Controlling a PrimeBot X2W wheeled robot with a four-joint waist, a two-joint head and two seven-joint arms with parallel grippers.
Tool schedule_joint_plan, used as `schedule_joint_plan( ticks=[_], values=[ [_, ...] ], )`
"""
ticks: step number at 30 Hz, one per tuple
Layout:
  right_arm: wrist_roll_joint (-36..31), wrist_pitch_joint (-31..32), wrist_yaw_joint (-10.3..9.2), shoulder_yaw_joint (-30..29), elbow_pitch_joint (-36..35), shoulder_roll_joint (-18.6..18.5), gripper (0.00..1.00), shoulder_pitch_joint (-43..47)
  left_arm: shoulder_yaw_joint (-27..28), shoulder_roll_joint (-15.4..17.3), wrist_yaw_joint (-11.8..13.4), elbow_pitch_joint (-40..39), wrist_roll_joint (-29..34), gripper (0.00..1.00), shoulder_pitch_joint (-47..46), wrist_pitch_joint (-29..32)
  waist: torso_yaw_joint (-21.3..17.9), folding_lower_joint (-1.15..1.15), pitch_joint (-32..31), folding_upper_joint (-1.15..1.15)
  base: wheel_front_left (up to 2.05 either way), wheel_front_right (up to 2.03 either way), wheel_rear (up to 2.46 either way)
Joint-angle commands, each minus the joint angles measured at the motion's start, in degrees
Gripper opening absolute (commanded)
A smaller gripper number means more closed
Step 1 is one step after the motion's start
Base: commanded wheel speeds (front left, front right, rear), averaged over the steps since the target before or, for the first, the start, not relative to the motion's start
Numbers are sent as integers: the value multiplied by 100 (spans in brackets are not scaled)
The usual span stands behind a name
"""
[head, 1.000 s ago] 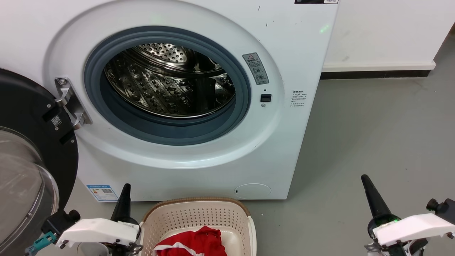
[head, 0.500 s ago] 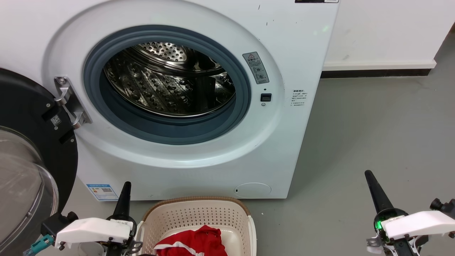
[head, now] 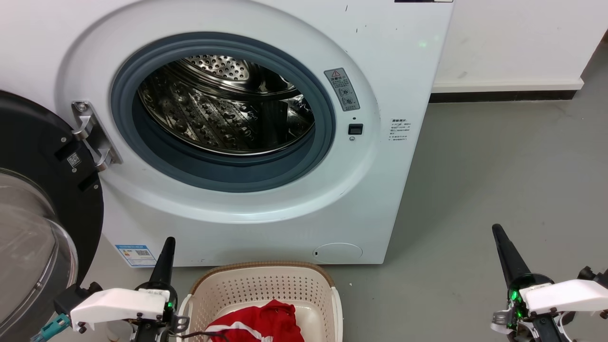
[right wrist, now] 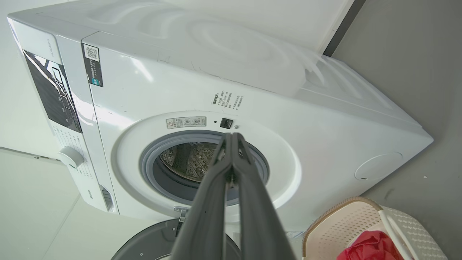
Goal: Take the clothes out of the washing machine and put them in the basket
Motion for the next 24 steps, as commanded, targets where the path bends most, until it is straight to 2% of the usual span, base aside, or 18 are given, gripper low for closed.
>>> schedule_joint_plan(
  ticks=[1,24],
  values=[
    [135,1,-1,-17,11,-14,0,-160,39,4,-57,-12,-120,0,-134,24,0,0,2,0,0,0,0],
    [1201,74,-1,-146,251,16,0,-321,146,-41,-187,73,-1185,0,-219,229,-1,0,43,0,0,0,0]
  ],
)
